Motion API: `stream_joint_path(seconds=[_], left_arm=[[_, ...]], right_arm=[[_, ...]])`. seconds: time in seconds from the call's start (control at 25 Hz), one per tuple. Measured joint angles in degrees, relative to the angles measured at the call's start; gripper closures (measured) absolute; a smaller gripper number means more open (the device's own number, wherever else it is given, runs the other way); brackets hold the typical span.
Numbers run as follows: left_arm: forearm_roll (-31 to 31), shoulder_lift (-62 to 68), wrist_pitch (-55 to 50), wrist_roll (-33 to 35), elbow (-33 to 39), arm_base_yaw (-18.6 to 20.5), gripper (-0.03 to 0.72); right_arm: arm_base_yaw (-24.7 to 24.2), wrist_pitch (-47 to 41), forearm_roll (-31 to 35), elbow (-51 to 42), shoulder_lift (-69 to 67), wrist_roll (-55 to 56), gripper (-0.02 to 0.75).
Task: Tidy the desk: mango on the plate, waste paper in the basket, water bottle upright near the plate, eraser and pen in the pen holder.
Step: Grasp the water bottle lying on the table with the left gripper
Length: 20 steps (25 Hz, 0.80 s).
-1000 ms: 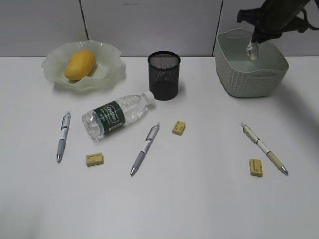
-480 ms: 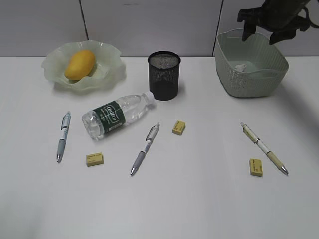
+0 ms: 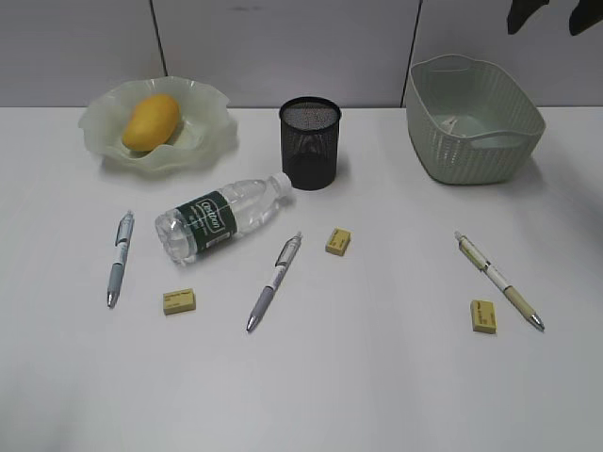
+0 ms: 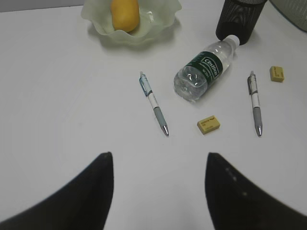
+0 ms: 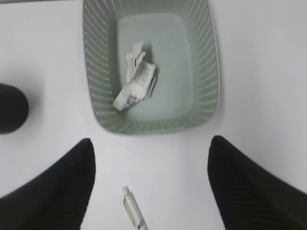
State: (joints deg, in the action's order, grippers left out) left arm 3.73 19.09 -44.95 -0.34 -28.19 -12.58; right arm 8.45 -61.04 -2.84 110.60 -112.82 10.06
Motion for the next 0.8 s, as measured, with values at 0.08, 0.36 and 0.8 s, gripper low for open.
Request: stream_joint_path(seconds=[0.08,0.36,0.8], left_arm=[[0.0,0.0,0.0,0.0,0.0,0.0,0.235],[0.0,0.0,0.0,0.0,0.0,0.0,0.236],[0.3,0.0,6.8,0.0,0.0,0.0,0.240]], right_arm=[[0.0,-4.4,0.2,0.0,1.6,-1.2,0.167],[0.0,-8.0,1.8,-3.8,8.8,-3.6,0.192],[0.0,-6.4,3.3,-30.2,31.7,-7.7,0.209]])
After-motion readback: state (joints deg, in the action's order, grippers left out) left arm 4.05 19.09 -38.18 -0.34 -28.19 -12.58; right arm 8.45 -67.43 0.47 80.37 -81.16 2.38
